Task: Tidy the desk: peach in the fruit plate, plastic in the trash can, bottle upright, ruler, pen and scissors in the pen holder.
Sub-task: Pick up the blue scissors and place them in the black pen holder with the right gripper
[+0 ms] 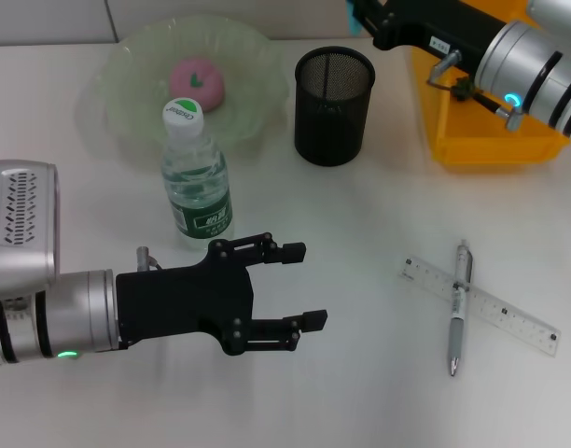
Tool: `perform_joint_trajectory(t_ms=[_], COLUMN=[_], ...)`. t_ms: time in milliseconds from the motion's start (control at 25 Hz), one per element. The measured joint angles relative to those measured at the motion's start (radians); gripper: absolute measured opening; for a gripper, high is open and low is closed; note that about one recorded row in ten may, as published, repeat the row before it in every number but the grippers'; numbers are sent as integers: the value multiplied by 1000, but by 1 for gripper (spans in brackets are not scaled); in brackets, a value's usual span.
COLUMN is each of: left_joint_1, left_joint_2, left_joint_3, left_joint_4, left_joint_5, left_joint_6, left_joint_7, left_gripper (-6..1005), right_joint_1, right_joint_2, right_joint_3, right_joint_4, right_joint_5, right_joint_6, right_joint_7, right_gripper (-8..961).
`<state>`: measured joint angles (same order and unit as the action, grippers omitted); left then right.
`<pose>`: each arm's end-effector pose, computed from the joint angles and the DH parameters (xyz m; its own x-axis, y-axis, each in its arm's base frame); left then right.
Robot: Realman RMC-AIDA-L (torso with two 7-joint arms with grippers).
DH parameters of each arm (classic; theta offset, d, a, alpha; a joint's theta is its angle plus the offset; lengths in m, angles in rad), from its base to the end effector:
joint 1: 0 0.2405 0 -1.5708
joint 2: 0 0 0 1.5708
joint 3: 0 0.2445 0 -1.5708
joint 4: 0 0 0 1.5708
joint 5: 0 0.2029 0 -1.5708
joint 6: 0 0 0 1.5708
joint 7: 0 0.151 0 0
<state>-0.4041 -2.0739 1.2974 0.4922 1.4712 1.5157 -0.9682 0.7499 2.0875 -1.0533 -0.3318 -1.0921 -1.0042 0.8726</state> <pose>-0.2320 0.2616 -0.0635 0.8064 0.1196 0.5792 0.1968 -0.9778 -0.0721 0.1794 0.4192 -0.0253 0.7246 -0.0256 -0.6886 -0.5043 -0.7008 -0.5045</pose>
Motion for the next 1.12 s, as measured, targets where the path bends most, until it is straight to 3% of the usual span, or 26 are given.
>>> perform_joint_trajectory(t_ms=[520,1000,1120], left_joint_1=[5,4,4], left_joint_2=[-2,-3,-3], left_joint_3=[1,2,2], left_joint_4=[0,0,0], left_joint_5=[0,-2,-2], left_joint_6=[2,1,1], left_joint_7=[6,8,8], left_gripper=[798,798,797], right_joint_1=[63,62,55], right_joint_2=[2,5,5], right_joint_3=[-1,-14,-25], right_joint_4=[102,125,123], right_joint_5=[6,3,6], right_joint_6=[68,64,57], right_joint_7=[1,-2,-2], right_gripper=[210,212,308])
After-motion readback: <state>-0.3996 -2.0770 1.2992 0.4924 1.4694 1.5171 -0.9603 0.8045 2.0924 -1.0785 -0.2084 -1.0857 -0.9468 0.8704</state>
